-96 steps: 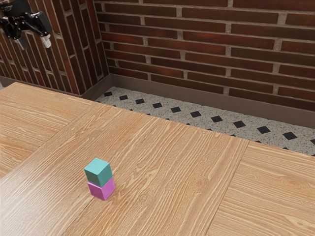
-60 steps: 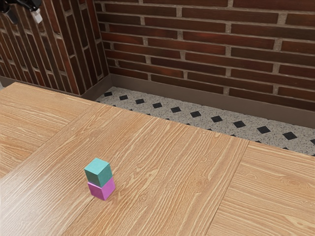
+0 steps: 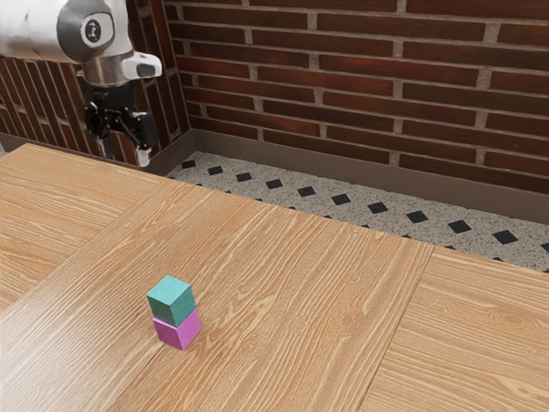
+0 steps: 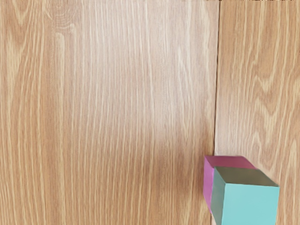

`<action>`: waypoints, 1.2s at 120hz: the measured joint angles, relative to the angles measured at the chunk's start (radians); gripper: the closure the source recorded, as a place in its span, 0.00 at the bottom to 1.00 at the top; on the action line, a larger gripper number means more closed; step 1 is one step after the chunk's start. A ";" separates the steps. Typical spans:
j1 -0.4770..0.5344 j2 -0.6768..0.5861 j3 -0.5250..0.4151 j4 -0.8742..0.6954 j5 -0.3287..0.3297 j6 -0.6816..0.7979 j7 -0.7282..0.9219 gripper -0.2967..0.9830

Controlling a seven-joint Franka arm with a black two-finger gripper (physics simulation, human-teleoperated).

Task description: Pick up the blue block with one arm, and put the blue block on the table with one arm

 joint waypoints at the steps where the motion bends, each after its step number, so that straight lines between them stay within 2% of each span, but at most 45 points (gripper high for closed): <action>1: 0.014 0.000 -0.018 -0.007 0.002 0.007 0.001 0.25; 7: 0.059 0.004 -0.087 -0.038 0.010 0.053 0.004 0.25; 14: 0.073 0.019 -0.120 -0.058 0.017 0.101 0.007 0.25; 28: 0.083 0.069 -0.138 -0.076 0.020 0.191 0.012 0.25; 39: 0.090 0.078 -0.158 -0.158 0.016 0.280 0.015 0.25; 59: 0.088 0.006 -0.183 -0.388 0.009 0.458 0.014 0.25; 79: 0.084 -0.032 -0.210 -0.516 0.008 0.593 0.011 0.25; 115: 0.070 -0.101 -0.270 -0.698 0.005 0.747 -0.010 0.25; 144: 0.071 -0.164 -0.290 -0.774 -0.001 0.807 -0.026 0.25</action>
